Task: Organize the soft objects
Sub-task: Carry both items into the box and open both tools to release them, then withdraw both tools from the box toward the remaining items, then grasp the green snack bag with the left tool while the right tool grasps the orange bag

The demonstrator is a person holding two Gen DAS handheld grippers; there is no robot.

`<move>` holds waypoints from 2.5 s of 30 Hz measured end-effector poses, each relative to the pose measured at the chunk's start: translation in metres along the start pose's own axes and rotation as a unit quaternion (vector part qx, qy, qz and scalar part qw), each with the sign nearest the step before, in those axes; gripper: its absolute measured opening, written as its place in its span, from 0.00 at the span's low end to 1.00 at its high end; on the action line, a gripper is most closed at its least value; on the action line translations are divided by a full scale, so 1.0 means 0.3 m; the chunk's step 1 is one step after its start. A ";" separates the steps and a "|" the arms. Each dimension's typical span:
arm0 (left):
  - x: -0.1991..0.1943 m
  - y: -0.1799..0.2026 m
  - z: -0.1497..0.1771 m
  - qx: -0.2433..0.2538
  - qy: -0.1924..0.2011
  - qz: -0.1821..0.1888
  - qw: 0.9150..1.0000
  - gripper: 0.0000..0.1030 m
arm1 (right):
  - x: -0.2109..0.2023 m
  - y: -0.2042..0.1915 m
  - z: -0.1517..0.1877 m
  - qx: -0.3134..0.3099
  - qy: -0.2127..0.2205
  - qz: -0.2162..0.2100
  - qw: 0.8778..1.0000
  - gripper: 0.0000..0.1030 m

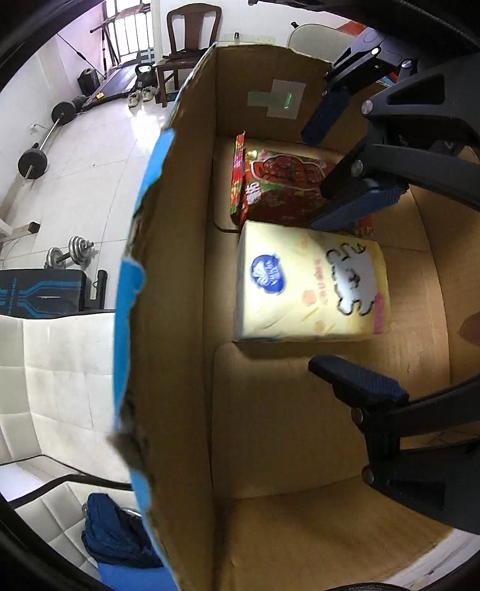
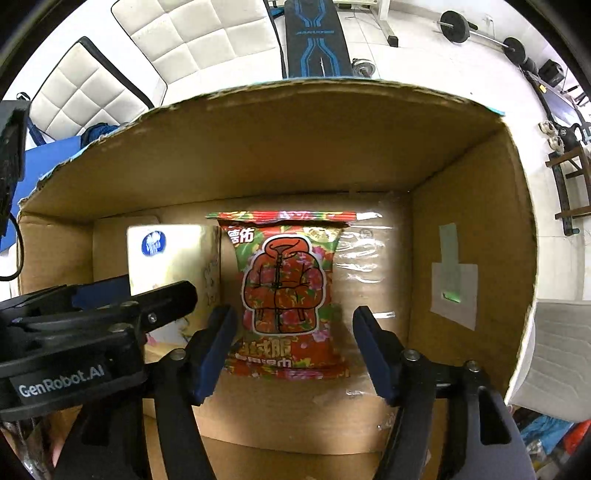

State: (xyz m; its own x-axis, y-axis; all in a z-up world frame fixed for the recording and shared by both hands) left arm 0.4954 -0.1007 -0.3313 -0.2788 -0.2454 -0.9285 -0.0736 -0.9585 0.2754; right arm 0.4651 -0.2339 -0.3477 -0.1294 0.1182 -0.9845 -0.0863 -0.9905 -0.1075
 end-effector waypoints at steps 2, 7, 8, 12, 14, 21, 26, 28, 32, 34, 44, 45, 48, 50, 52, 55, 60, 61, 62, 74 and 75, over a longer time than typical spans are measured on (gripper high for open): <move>-0.019 -0.006 0.022 0.000 0.007 -0.005 1.000 0.75 | -0.006 0.007 0.009 -0.001 -0.001 0.003 1.000 0.66; -0.072 -0.046 0.095 -0.002 0.046 -0.036 0.998 0.93 | -0.041 -0.012 0.088 -0.007 0.002 0.017 1.000 0.75; -0.082 -0.054 0.113 -0.002 0.055 -0.043 0.998 0.95 | -0.040 -0.006 0.095 -0.007 0.005 0.016 1.000 0.81; -0.137 -0.071 0.209 -0.004 0.098 -0.072 0.993 1.00 | -0.077 -0.011 0.181 -0.010 0.021 0.018 1.000 1.00; -0.157 -0.076 0.268 -0.002 0.109 -0.084 0.990 1.00 | -0.099 -0.012 0.230 -0.008 0.026 0.019 0.999 1.00; -0.247 -0.037 0.444 -0.001 0.166 -0.095 0.982 1.00 | -0.229 -0.037 0.404 -0.003 0.074 0.025 0.997 1.00; -0.322 -0.004 0.576 0.006 0.204 -0.096 0.974 1.00 | -0.339 -0.059 0.500 -0.007 0.111 0.038 0.993 1.00; -0.346 0.011 0.616 0.004 0.216 -0.094 0.972 1.00 | -0.380 -0.049 0.540 -0.005 0.120 0.040 0.992 1.00; -0.395 0.047 0.712 0.001 0.237 -0.100 0.966 1.00 | -0.448 -0.051 0.644 -0.007 0.138 0.040 0.990 1.00; -0.411 0.055 0.761 -0.001 0.245 -0.103 0.964 1.00 | -0.490 -0.044 0.703 -0.008 0.146 0.039 0.988 1.00; -0.450 0.074 0.934 -0.007 0.279 -0.113 0.954 1.00 | -0.625 -0.037 0.893 -0.020 0.181 0.017 0.983 1.00; -0.446 0.072 0.950 -0.007 0.280 -0.117 0.953 1.00 | -0.621 -0.040 0.908 -0.024 0.179 0.017 0.983 1.00; -0.402 0.028 0.993 -0.022 0.266 -0.127 0.955 1.00 | -0.576 -0.052 0.950 -0.036 0.158 0.012 0.987 1.00; -0.350 -0.024 1.021 -0.040 0.251 -0.124 0.959 1.00 | -0.502 -0.065 0.959 -0.044 0.133 0.014 0.990 1.00; -0.290 -0.079 1.032 -0.057 0.227 -0.127 0.964 1.00 | -0.420 -0.072 0.955 -0.047 0.110 0.023 0.993 1.00; -0.184 -0.201 1.053 -0.099 0.190 -0.136 0.967 1.00 | -0.269 -0.064 0.935 -0.045 0.065 0.031 0.996 1.00; -0.049 -0.381 1.106 -0.163 0.150 -0.120 0.968 1.00 | -0.093 -0.083 0.943 -0.058 0.019 0.023 0.998 1.00; -0.017 -0.415 1.117 -0.175 0.139 -0.115 0.968 1.00 | -0.065 -0.099 0.948 -0.064 0.011 0.018 0.998 1.00; 0.013 -0.442 1.125 -0.184 0.129 -0.110 0.968 1.00 | -0.034 -0.119 0.952 -0.070 0.003 0.013 0.997 1.00; 0.314 -0.551 1.086 -0.180 0.038 -0.099 0.978 0.96 | 0.082 -0.161 0.891 -0.053 0.007 0.049 0.997 1.00; 0.328 -0.550 1.079 -0.179 0.034 -0.097 0.978 0.93 | 0.086 -0.150 0.882 -0.049 0.009 0.056 0.997 1.00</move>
State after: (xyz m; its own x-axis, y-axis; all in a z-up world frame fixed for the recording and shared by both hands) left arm 0.1701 0.0803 -0.3876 -0.2279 -0.0517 -0.9723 0.2249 -0.9744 -0.0009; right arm 0.2042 -0.1675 -0.3317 -0.1149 0.0054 -0.9934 0.0240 -0.9997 -0.0082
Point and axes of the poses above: each gripper's, at about its wrist camera, not at the fingertips, and x roughly the way its jaws point, y to its right, z to its underside, the point moved 1 cm from there along x, roughly the way its jaws point, and after that the axes turned 9 degrees about -y, right-handed, at the moved point
